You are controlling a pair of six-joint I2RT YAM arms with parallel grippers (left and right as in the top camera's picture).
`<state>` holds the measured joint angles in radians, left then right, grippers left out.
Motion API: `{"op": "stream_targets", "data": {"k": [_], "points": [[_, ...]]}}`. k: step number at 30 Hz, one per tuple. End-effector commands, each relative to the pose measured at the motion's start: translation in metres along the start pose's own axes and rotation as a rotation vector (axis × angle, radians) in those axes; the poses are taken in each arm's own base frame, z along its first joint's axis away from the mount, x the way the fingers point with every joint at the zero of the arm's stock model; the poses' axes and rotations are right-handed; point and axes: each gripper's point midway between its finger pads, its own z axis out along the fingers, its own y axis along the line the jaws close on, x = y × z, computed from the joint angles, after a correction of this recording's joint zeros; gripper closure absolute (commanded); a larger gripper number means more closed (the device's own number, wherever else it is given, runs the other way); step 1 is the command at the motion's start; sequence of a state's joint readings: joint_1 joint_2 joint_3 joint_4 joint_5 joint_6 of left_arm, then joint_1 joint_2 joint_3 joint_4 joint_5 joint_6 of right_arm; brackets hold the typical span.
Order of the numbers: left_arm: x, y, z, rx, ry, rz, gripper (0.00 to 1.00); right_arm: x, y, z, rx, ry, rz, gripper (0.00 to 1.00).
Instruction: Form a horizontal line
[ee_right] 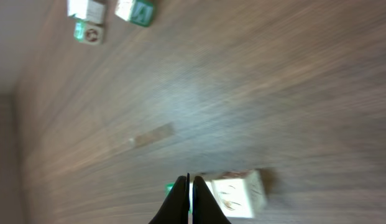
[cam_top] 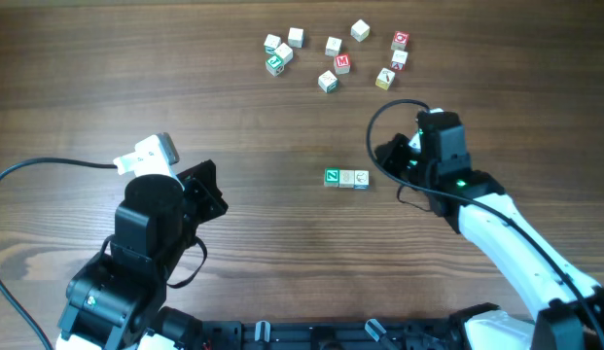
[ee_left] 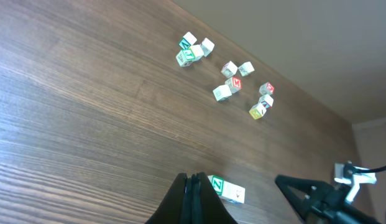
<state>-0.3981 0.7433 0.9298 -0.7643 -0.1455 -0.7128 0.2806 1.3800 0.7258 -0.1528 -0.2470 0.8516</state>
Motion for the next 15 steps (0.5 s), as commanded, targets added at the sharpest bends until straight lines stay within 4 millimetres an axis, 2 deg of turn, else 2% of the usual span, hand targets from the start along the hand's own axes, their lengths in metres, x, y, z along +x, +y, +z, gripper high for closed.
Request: {"op": "stream_targets", "data": {"k": [1, 3, 5, 8, 10, 13, 15], "points": [[-0.002, 0.003, 0.000, -0.014, -0.011, -0.059, 0.96, 0.016, 0.027, 0.016, -0.079, 0.032, -0.049, 0.96], [-0.002, 0.003, 0.000, -0.014, -0.011, -0.059, 0.96, 0.022, 0.042, 0.026, -0.099, 0.006, -0.071, 0.95], [-0.002, 0.003, 0.000, -0.014, -0.011, -0.059, 0.96, 0.025, 0.045, 0.035, -0.071, -0.020, -0.090, 0.95], [-0.002, 0.003, 0.000, -0.014, -0.012, -0.059, 0.96, 0.017, 0.044, 0.044, -0.008, -0.057, -0.105, 0.95], [-0.002, 0.003, 0.000, -0.015, -0.011, -0.059, 0.96, 0.001, 0.044, 0.041, 0.029, -0.094, -0.094, 0.95], [0.003, 0.007, 0.000, -0.032, 0.006, -0.055, 0.96, -0.033, 0.049, 0.031, 0.075, -0.238, -0.081, 0.95], [0.008, 0.013, -0.001, -0.057, 0.029, -0.050, 0.96, -0.037, 0.050, 0.031, 0.074, -0.256, -0.077, 0.95]]}}
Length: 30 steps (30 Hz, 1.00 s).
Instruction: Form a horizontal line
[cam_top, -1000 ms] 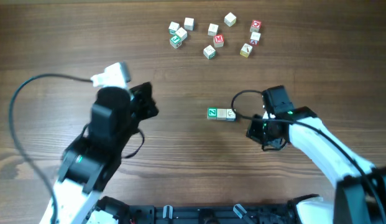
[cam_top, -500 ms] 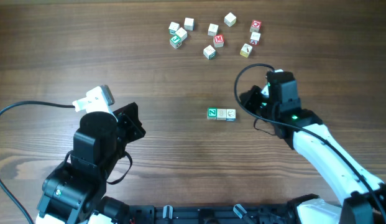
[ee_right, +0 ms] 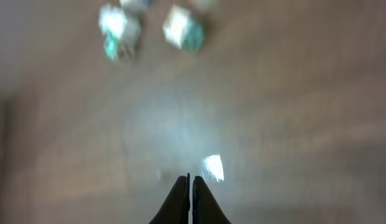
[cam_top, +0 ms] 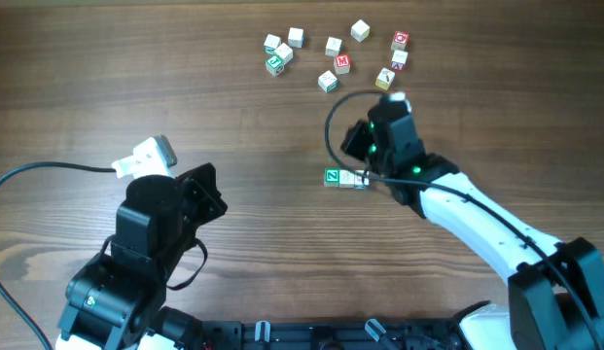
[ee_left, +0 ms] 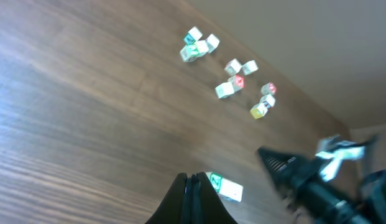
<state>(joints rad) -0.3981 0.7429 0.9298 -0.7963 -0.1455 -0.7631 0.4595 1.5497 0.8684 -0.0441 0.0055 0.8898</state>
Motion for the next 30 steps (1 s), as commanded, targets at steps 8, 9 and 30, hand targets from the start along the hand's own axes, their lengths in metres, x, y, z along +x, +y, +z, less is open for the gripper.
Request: {"op": "stream_targets", "data": {"k": [8, 9, 30], "points": [[0.006, 0.012, -0.001, -0.050, 0.021, -0.001, 0.96, 0.005, 0.003, 0.030, -0.022, 0.027, -0.023, 0.95], [0.006, 0.012, -0.001, -0.050, 0.021, -0.001, 0.96, 0.008, 0.002, 0.033, -0.025, 0.042, -0.023, 0.95], [0.009, 0.011, -0.001, -0.044, 0.036, -0.001, 0.96, 0.055, 0.000, 0.059, -0.035, 0.192, -0.101, 0.95]]}}
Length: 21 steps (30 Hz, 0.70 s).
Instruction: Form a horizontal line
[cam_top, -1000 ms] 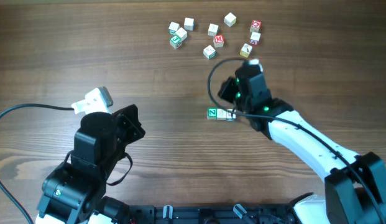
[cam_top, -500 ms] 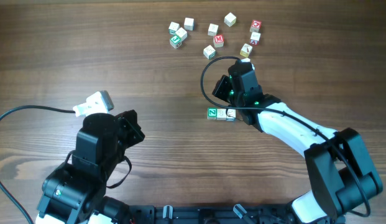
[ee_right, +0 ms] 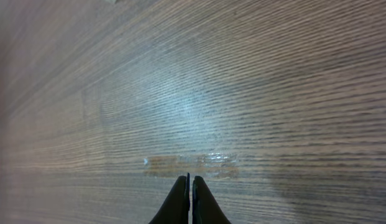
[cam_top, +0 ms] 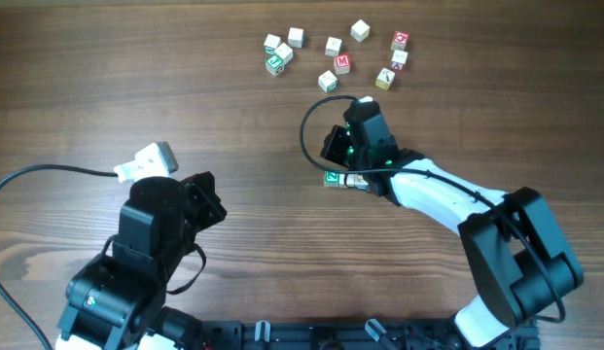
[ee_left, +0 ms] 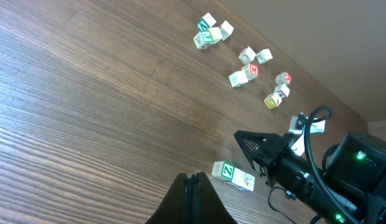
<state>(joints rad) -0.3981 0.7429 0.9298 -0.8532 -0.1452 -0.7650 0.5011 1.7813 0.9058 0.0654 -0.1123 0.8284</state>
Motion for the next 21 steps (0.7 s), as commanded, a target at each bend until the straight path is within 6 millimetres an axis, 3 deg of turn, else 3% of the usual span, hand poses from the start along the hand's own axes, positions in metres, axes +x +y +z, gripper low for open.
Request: {"op": "stream_targets", "data": {"k": [1, 21], "points": [[0.000, 0.001, 0.000, -0.004, 0.000, -0.007, 0.96, 0.006, 0.001, 0.004, -0.001, 0.037, -0.014, 0.95], [0.005, 0.003, 0.009, -0.029, 0.032, -0.002, 0.96, 0.033, -0.014, 0.001, 0.046, 0.160, 0.007, 0.96]]}}
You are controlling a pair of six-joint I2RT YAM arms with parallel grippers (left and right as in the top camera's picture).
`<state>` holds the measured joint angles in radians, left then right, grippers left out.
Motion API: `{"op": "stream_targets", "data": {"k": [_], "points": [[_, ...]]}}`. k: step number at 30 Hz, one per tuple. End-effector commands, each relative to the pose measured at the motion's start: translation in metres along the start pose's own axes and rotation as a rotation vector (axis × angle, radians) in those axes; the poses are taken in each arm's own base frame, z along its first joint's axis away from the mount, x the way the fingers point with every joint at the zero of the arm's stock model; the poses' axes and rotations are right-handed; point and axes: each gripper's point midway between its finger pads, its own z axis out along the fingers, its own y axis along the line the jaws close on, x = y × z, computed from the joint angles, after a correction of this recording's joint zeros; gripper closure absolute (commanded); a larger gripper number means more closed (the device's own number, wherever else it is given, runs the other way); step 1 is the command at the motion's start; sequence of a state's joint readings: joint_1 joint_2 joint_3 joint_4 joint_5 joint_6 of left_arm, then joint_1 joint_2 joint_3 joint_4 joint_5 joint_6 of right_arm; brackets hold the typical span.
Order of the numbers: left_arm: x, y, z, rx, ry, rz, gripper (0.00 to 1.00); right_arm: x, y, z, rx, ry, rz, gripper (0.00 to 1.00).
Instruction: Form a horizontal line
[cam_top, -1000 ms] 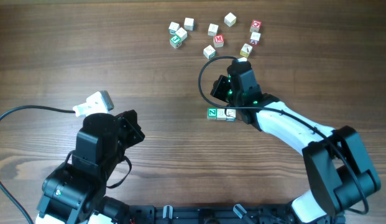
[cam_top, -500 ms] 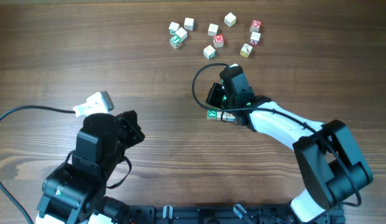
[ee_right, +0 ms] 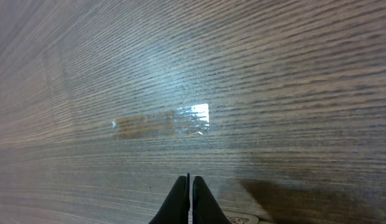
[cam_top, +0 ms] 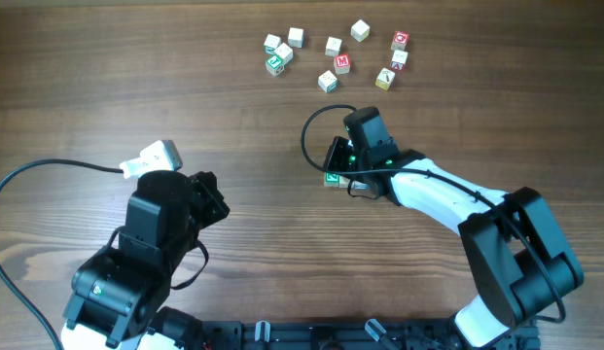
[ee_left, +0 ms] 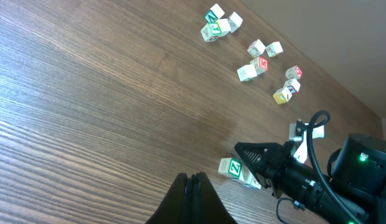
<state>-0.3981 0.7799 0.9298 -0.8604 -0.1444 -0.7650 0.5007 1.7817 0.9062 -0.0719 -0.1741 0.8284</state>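
A short row of blocks lies mid-table. Its left end, a green Z block [cam_top: 332, 178] [ee_left: 230, 167], shows; the others are mostly hidden under my right gripper [cam_top: 333, 161] [ee_right: 190, 182]. That gripper is shut and empty, low over the wood just behind the row's left end, with a white block's top [ee_right: 242, 219] at its right. Several loose letter blocks [cam_top: 331, 53] [ee_left: 255, 56] lie scattered at the far edge. My left gripper [cam_top: 214, 197] [ee_left: 194, 179] is shut and empty at the near left, far from all blocks.
The right arm [cam_top: 447, 194] reaches in from the near right, and its black cable [cam_top: 316, 126] loops out behind the gripper. A white camera mount [cam_top: 151, 157] sticks out from the left arm. Bare wood lies between the row and the loose blocks.
My right gripper has come slightly nearer and lower, from just behind the row onto its left end. The left arm has shifted a little; the blocks lie as before.
My right gripper, shut, first stood just right of the three-block row. It was then behind the row's right end, then further left behind the row, and now stands at the row's left end. The loose blocks have stayed where they were.
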Motion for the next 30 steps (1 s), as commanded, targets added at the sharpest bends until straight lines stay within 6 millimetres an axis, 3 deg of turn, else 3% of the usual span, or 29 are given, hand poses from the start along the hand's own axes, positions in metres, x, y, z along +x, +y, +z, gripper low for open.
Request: {"op": "stream_targets", "data": {"k": [1, 30], "points": [[0.0002, -0.0007, 0.0004, 0.004, 0.002, -0.008, 0.96, 0.0031, 0.0034, 0.0036, -0.011, 0.028, -0.013, 0.95], [0.0007, -0.0010, 0.0004, 0.006, 0.005, -0.008, 0.96, 0.0093, -0.0016, 0.0030, 0.008, 0.055, -0.005, 0.95]]}}
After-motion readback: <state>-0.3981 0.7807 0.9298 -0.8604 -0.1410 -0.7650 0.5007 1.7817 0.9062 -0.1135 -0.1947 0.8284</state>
